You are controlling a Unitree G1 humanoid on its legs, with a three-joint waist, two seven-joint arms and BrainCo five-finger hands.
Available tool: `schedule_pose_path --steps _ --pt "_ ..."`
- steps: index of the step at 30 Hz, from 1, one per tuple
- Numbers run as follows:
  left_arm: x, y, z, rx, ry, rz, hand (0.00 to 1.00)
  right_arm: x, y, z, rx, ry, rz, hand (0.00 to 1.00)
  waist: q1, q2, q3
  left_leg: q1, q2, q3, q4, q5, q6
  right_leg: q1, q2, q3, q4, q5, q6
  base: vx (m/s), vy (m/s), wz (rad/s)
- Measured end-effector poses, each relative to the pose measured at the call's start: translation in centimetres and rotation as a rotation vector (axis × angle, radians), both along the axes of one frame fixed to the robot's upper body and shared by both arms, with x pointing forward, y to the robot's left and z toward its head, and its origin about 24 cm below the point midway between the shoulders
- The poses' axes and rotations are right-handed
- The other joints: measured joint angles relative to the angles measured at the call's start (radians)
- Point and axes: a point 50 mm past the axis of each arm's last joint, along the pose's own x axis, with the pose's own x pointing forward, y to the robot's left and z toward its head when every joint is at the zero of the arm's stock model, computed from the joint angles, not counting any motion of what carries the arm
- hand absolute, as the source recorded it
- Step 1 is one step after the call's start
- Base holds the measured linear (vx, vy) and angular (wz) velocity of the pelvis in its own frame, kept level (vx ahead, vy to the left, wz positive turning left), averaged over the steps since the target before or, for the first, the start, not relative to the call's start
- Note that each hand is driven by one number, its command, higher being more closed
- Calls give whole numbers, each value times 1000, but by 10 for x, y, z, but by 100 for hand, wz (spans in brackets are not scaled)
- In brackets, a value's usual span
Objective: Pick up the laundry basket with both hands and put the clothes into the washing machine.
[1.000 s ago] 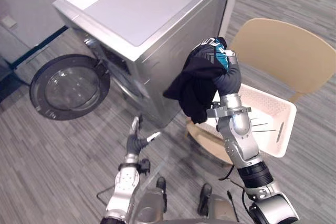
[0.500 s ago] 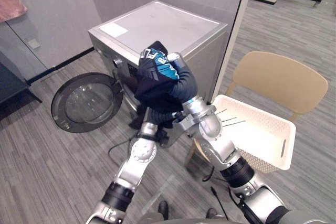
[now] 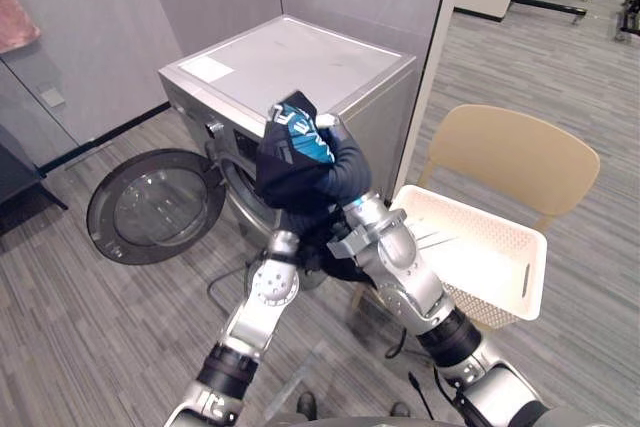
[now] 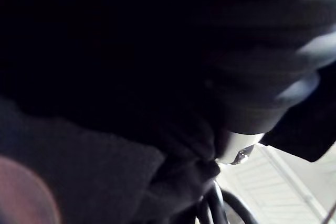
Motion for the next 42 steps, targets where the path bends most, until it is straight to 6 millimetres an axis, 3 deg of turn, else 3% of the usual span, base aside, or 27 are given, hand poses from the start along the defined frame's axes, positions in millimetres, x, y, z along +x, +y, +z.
schedule_pose_path --steps 4,10,13,15,17,18,19,20,21,22,24,25,26,27,28,29,30,31,32,34,37,39,40,41,42 --pt "-13 24 -24 -66 111 99 100 0 -21 -25 -80 47 -103 0 -3 -1 0 0 1 -1 -1 0 0 5 6 0 -9 2 -2 0 0 0" --pt "-38 70 -61 -160 280 288 100 -5 -78 -63 -314 82 -379 0 -5 -2 -1 -33 2 -12 -8 -6 -7 -5 11 -11 -28 -4 -5 -18 -3 5" --pt "-47 84 -76 -191 346 350 100 -12 -96 -82 -415 123 -443 0 -2 -3 -1 -94 0 -48 -1 2 -15 -45 13 -42 -30 -4 -5 10 -13 34" --pt "-53 91 -89 -202 406 378 100 -17 -110 -115 -511 243 -443 0 1 -6 3 -162 -8 -118 28 20 -13 -71 6 -114 -6 -12 -5 55 -28 98" --pt "-55 89 -97 -195 443 364 100 -23 -121 -145 -577 369 -441 0 24 -4 8 -197 -14 -172 33 30 -15 -92 -13 -186 51 -56 -2 54 -40 122" --pt "-58 89 -104 -193 477 358 100 -29 -129 -170 -630 478 -436 0 31 -3 16 -222 -15 -149 37 15 20 -100 -36 -250 111 -97 2 42 -11 149" --pt "-62 89 -111 -191 513 357 100 -33 -132 -187 -661 557 -432 0 30 -6 17 -235 -11 -52 42 -14 111 -98 -65 -309 150 -121 13 63 3 158" --pt "-65 88 -115 -192 535 359 100 -35 -134 -194 -678 589 -429 0 25 -8 19 -235 -8 13 43 -29 146 -97 -84 -333 168 -132 19 164 68 163" --pt "-70 86 -126 -197 591 351 100 -38 -139 -207 -719 642 -435 0 22 -14 30 -241 13 178 67 -38 169 -92 -128 -383 205 -149 36 244 96 141" --pt "-73 84 -133 -200 627 349 100 -40 -143 -217 -737 688 -448 0 26 7 28 -253 37 284 109 26 167 -83 -150 -412 240 -177 53 254 101 130" --pt "-80 84 -144 -204 684 344 100 -46 -142 -233 -750 774 -455 0 23 -5 40 -257 7 273 138 26 115 -46 -183 -441 263 -195 70 176 67 105" --pt "-82 85 -146 -200 696 344 100 -47 -142 -236 -746 792 -461 0 23 -6 42 -256 0 261 145 13 97 -31 -185 -442 258 -196 72 189 113 101" --pt "-86 86 -150 -191 722 340 100 -52 -138 -244 -759 825 -458 0 25 -27 55 -252 -15 248 177 -27 78 5 -208 -449 257 -210 98 188 128 64" --pt "-93 88 -156 -186 756 341 100 -53 -130 -251 -766 855 -440 0 29 -53 71 -256 -33 240 239 -79 84 24 -241 -460 296 -224 120 186 127 52" --pt "-97 88 -158 -185 773 344 100 -52 -128 -252 -769 860 -436 0 31 -56 72 -261 -37 238 270 -106 86 24 -258 -460 328 -225 122 187 145 31" --pt "-108 83 -165 -178 822 311 100 -56 -128 -259 -795 889 -433 0 28 -60 74 -259 -53 225 337 -176 98 10 -328 -444 470 -223 118 199 179 25" --pt "-112 81 -167 -179 840 300 100 -59 -129 -261 -808 900 -437 0 25 -61 75 -250 -63 214 358 -200 102 -1 -363 -426 546 -217 96 275 249 48" --pt "-117 78 -173 -173 877 284 100 -64 -134 -267 -831 929 -452 0 19 -57 80 -220 -80 181 388 -245 117 -65 -409 -317 732 -156 -46 252 224 43" --pt "-117 78 -173 -168 884 281 100 -66 -135 -268 -836 940 -457 0 18 -52 83 -206 -81 169 394 -261 122 -96 -407 -254 789 -158 -66 278 218 54" --pt "-113 79 -172 -148 880 266 100 -74 -138 -275 -849 984 -471 0 0 -44 91 -152 -84 97 378 -286 136 -225 -295 -62 926 -277 -21 294 155 69" --pt "-108 83 -170 -126 868 260 100 -74 -145 -277 -844 1008 -499 0 -29 -54 101 -75 -97 51 330 -300 122 -377 -212 -54 843 -320 -4 321 63 64" --pt "-104 82 -172 -122 873 255 100 -74 -147 -276 -852 1006 -513 0 -34 -47 108 -29 -99 33 309 -310 106 -439 -180 -87 689 -301 3 476 -18 51" --pt "-100 82 -171 -116 869 250 100 -74 -148 -277 -854 1009 -516 0 -37 -45 110 0 -100 7 294 -319 90 -458 -143 -104 545 -248 -6 542 -59 61" --pt "-100 81 -171 -113 870 248 100 -75 -148 -278 -855 1013 -516 0 -39 -49 108 13 -101 -3 291 -325 79 -464 -129 -103 501 -217 -21 487 -97 81" --pt "-100 82 -171 -94 869 238 100 -80 -148 -280 -857 1026 -515 0 -42 -57 103 35 -104 -19 298 -347 45 -463 -113 -113 455 -145 -60 548 -149 117"
